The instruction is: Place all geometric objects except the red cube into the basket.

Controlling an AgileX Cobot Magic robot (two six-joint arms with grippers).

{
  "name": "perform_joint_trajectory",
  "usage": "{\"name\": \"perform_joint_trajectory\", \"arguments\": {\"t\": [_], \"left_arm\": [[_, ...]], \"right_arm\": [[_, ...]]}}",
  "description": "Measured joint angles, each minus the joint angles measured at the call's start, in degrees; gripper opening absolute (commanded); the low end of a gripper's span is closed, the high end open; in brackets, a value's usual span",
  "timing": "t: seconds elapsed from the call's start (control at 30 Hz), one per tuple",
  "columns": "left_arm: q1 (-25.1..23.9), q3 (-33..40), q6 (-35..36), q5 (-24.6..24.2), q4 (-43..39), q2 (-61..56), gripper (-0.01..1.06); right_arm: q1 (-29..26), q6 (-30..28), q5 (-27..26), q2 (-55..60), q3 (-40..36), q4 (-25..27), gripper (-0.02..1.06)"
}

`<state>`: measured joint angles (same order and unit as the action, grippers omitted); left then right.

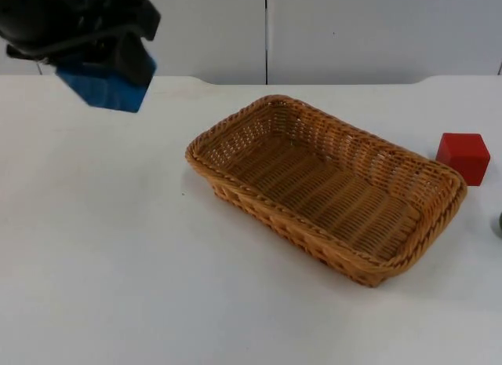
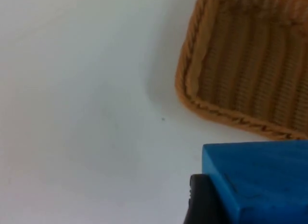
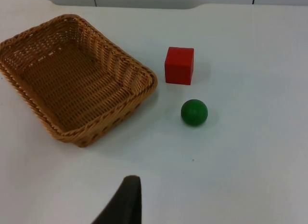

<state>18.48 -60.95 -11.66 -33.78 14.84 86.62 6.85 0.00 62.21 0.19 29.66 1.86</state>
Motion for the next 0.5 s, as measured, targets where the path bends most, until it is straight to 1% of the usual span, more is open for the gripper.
{"name": "perform_joint_trajectory", "arguments": {"t": [0.03,0.07,0.1,0.2,0.23,0.27,0.3,0.37,0.4,0.43,0.5], "left_arm": [[0.4,-0.1,-0.1,0.1,0.3,0.2,0.00],[1.8,-1.2,-0.5,1.5,0.5,1.1,0.00],[1.8,-1.2,-0.5,1.5,0.5,1.1,0.00],[5.4,-5.5,-0.9,2.9,0.8,5.4,0.00],[6.3,-7.1,-0.9,3.0,0.8,7.1,0.00],[6.3,-7.1,-0.9,3.0,0.8,7.1,0.00],[7.2,-9.3,-1.0,3.1,0.8,9.5,0.00],[7.9,-14.2,-1.9,2.3,0.8,14.6,0.00],[8.1,-17.6,-2.8,1.0,0.8,18.9,0.00],[8.1,-17.6,-2.8,1.0,0.8,18.9,0.00],[8.1,-22.7,-3.8,-0.7,0.8,24.1,0.00]], "right_arm": [[0.0,0.0,0.0,0.0,0.0,0.0,1.05],[0.0,0.0,0.0,0.0,0.0,0.0,1.05],[0.0,0.0,0.0,0.0,0.0,0.0,1.05],[0.0,0.0,0.0,0.0,0.0,0.0,1.05],[0.0,0.0,0.0,0.0,0.0,0.0,1.05],[0.0,0.0,0.0,0.0,0.0,0.0,1.05],[0.0,0.0,0.0,0.0,0.0,0.0,1.05],[0.0,0.0,0.0,0.0,0.0,0.0,1.05],[0.0,0.0,0.0,0.0,0.0,0.0,1.05],[0.0,0.0,0.0,0.0,0.0,0.0,1.05],[0.0,0.0,0.0,0.0,0.0,0.0,1.05]]}}
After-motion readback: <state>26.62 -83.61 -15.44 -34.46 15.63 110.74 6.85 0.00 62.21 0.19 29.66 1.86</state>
